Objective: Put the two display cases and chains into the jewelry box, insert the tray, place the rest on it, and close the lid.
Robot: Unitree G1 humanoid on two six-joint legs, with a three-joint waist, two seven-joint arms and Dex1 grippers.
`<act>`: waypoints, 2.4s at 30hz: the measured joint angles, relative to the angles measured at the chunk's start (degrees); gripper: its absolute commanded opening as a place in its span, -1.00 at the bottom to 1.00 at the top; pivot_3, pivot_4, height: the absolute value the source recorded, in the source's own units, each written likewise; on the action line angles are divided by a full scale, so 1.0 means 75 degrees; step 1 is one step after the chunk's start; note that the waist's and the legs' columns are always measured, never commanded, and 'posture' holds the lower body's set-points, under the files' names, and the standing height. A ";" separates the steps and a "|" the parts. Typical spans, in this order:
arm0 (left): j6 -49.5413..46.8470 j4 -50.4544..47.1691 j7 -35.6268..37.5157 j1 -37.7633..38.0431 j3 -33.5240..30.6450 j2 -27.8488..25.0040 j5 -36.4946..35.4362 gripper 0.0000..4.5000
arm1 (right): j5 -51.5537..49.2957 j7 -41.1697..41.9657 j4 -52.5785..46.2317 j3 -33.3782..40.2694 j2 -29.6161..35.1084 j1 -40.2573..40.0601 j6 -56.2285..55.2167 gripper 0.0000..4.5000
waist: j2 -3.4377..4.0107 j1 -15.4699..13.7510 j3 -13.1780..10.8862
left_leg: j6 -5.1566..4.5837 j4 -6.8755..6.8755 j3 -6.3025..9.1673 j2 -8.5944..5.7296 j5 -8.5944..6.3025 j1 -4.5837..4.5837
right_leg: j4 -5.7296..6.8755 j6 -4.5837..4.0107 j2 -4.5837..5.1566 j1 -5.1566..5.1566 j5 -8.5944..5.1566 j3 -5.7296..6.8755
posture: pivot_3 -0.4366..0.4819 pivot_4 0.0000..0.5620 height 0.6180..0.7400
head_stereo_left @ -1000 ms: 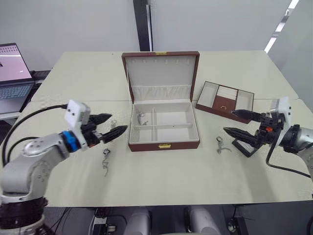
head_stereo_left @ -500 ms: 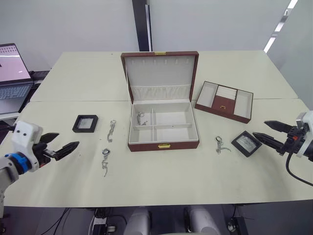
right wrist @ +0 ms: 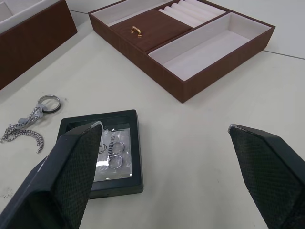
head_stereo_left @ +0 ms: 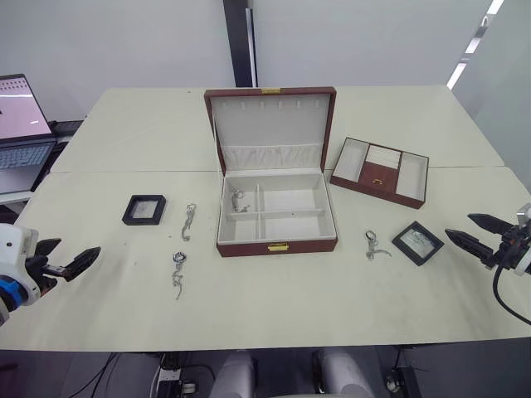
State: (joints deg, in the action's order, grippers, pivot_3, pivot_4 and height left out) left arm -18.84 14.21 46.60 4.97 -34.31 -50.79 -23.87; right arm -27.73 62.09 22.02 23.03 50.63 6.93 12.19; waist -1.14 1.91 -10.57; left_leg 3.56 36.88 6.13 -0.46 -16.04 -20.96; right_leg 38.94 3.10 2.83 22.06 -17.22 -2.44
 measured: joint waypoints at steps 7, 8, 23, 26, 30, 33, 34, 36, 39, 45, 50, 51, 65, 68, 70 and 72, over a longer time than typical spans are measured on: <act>0.0061 0.0005 -0.0121 -0.0117 0.0010 0.0064 0.0000 0.99 | 0.0001 -0.0019 0.0087 0.0000 -0.0001 -0.0024 -0.0080 1.00 | 0.0001 0.0007 0.0000 | 0.0000 0.0000 -0.0001 0.0000 0.0000 0.0001 | 0.0001 0.0000 0.0000 0.0000 0.0000 -0.0001 | -0.05 -0.47 1.00; 0.0061 0.0000 -0.0125 -0.0115 0.0024 0.0086 0.0001 0.99 | 0.0000 -0.0019 0.0086 0.0000 -0.0001 -0.0026 -0.0079 1.00 | 0.0000 0.0006 0.0000 | 0.0000 0.0000 0.0000 0.0000 0.0000 0.0001 | 0.0001 0.0000 0.0000 0.0000 0.0000 0.0000 | -0.05 -0.47 1.00; 0.0444 0.0017 0.0987 -0.1112 0.1706 -0.0596 0.0704 0.99 | -0.1007 0.0064 -0.3141 -0.0317 -0.0113 -0.0053 0.1315 1.00 | 0.0003 -0.0002 0.0002 | 0.0000 0.0001 0.0006 -0.0002 0.0000 -0.0002 | 0.0004 0.0000 -0.0004 0.0000 0.0000 0.0005 | -0.05 -0.47 1.00; 0.0730 0.0485 0.1514 -0.1958 0.2438 -0.0810 0.1043 0.99 | -0.1332 0.0039 -0.4195 -0.0735 -0.0229 0.0178 0.1741 1.00 | 0.0003 -0.0003 0.0002 | 0.0000 0.0002 0.0006 -0.0005 0.0000 -0.0002 | 0.0004 0.0001 -0.0004 0.0000 0.0000 0.0007 | -0.05 -0.47 1.00; 0.1257 0.1285 0.2103 -0.3250 0.3418 -0.0881 0.1626 0.99 | -0.1686 -0.0026 -0.5514 -0.1466 -0.0387 0.0469 0.2180 1.00 | 0.0002 -0.0004 0.0001 | 0.0000 0.0004 0.0011 -0.0007 0.0000 -0.0014 | 0.0001 0.0001 -0.0015 0.0007 0.0001 0.0012 | -0.05 -0.47 1.00; 0.1738 0.2148 0.2426 -0.4168 0.4021 -0.0908 0.2141 0.99 | -0.1848 -0.0263 -0.6013 -0.1777 -0.0607 0.0655 0.2378 1.00 | 0.0001 -0.0003 0.0002 | 0.0000 0.0008 0.0009 -0.0010 0.0000 -0.0018 | 0.0004 0.0001 -0.0016 0.0014 0.0001 0.0011 | -0.05 -0.47 1.00; 0.1813 0.2423 0.2537 -0.4429 0.4163 -0.0902 0.2237 0.99 | -0.1853 -0.0338 -0.6145 -0.1826 -0.0631 0.0690 0.2422 1.00 | 0.0001 -0.0001 0.0002 | 0.0000 0.0009 0.0011 -0.0009 0.0000 -0.0020 | 0.0007 0.0001 -0.0016 0.0015 0.0001 0.0011 | -0.05 -0.47 1.00; 0.1954 0.2823 0.2737 -0.4814 0.4369 -0.0901 0.2437 0.99 | -0.1853 -0.0479 -0.6364 -0.1908 -0.0667 0.0762 0.2455 1.00 | 0.0001 0.0016 0.0002 | 0.0000 0.0009 0.0011 -0.0006 0.0000 -0.0022 | 0.0007 0.0001 -0.0021 0.0018 0.0001 0.0010 | -0.05 -0.47 1.00; 0.2097 0.3474 0.2980 -0.5234 0.4643 -0.0892 0.2681 0.99 | -0.1851 -0.0652 -0.6599 -0.2060 -0.0767 0.0825 0.2477 1.00 | 0.0001 0.0036 0.0002 | 0.0000 0.0009 0.0014 0.0001 0.0000 -0.0022 | 0.0009 0.0001 -0.0030 0.0021 0.0001 0.0011 | -0.05 -0.47 1.00; 0.2301 0.4547 0.3209 -0.5717 0.5045 -0.0892 0.3193 0.99 | -0.1872 -0.0905 -0.7083 -0.2223 -0.0876 0.0868 0.2600 1.00 | 0.0000 0.0056 0.0002 | 0.0000 0.0012 0.0017 -0.0001 0.0000 -0.0024 | 0.0011 0.0001 -0.0030 0.0021 0.0001 0.0012 | -0.05 -0.47 1.00; 0.2546 0.5075 0.3227 -0.5866 0.5145 -0.0837 0.3359 0.99 | -0.1855 -0.0959 -0.7074 -0.2222 -0.0899 0.0756 0.2599 1.00 | 0.0000 0.0055 0.0002 | 0.0000 0.0012 0.0020 0.0000 0.0000 -0.0024 | 0.0012 0.0001 -0.0030 0.0021 0.0001 0.0014 | -0.05 -0.47 1.00; 0.2592 0.5117 0.3228 -0.5871 0.5145 -0.0828 0.3369 0.99 | -0.1854 -0.0963 -0.7074 -0.2222 -0.0902 0.0739 0.2598 1.00 | 0.0000 0.0055 0.0002 | 0.0000 0.0012 0.0019 0.0000 0.0000 -0.0024 | 0.0012 0.0001 -0.0030 0.0021 0.0001 0.0014 | -0.05 -0.47 1.00; 0.2715 0.5290 0.3208 -0.6014 0.5144 -0.0715 0.3391 -0.65 | -0.1820 -0.0935 -0.7084 -0.2287 -0.0915 0.0613 0.2549 1.00 | 0.0000 0.0064 0.0002 | 0.0000 0.0013 0.0021 0.0000 0.0000 -0.0023 | 0.0015 0.0001 -0.0030 0.0021 0.0001 0.0014 | -0.05 -0.47 1.00; 0.2715 0.5289 0.3198 -0.6014 0.5141 -0.0714 0.3390 -0.94 | -0.1745 -0.0926 -0.7076 -0.2288 -0.0914 0.0496 0.2499 1.00 | 0.0000 0.0062 0.0002 | 0.0000 0.0014 0.0020 -0.0001 0.0000 -0.0023 | 0.0015 0.0001 -0.0030 0.0021 0.0001 0.0013 | -0.05 -0.47 1.00; 0.2716 0.5286 0.3185 -0.6012 0.5138 -0.0714 0.3389 -1.00 | -0.1706 -0.0924 -0.7073 -0.2292 -0.0914 0.0478 0.2481 1.00 | 0.0000 0.0063 0.0002 | 0.0000 0.0014 0.0020 0.0000 0.0000 -0.0022 | 0.0017 0.0001 -0.0030 0.0021 0.0001 0.0013 | -0.05 -0.47 1.00; 0.2715 0.5279 0.3186 -0.6009 0.5138 -0.0714 0.3388 -1.00 | -0.1691 -0.0922 -0.7073 -0.2292 -0.0914 0.0478 0.2467 1.00 | 0.0000 0.0063 0.0002 | 0.0000 0.0014 0.0020 0.0000 0.0000 -0.0022 | 0.0017 0.0001 -0.0031 0.0021 0.0001 0.0014 | -0.05 -0.47 1.00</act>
State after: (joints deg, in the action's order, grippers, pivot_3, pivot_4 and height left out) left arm 1.52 53.80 70.50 -40.10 4.23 -56.15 1.54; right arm -40.41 55.17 -31.03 5.84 43.77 10.52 30.69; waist -1.14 2.38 -10.55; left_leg 3.55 36.98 6.28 -0.46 -16.04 -21.12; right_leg 39.07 3.11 2.60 22.21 -17.22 -2.34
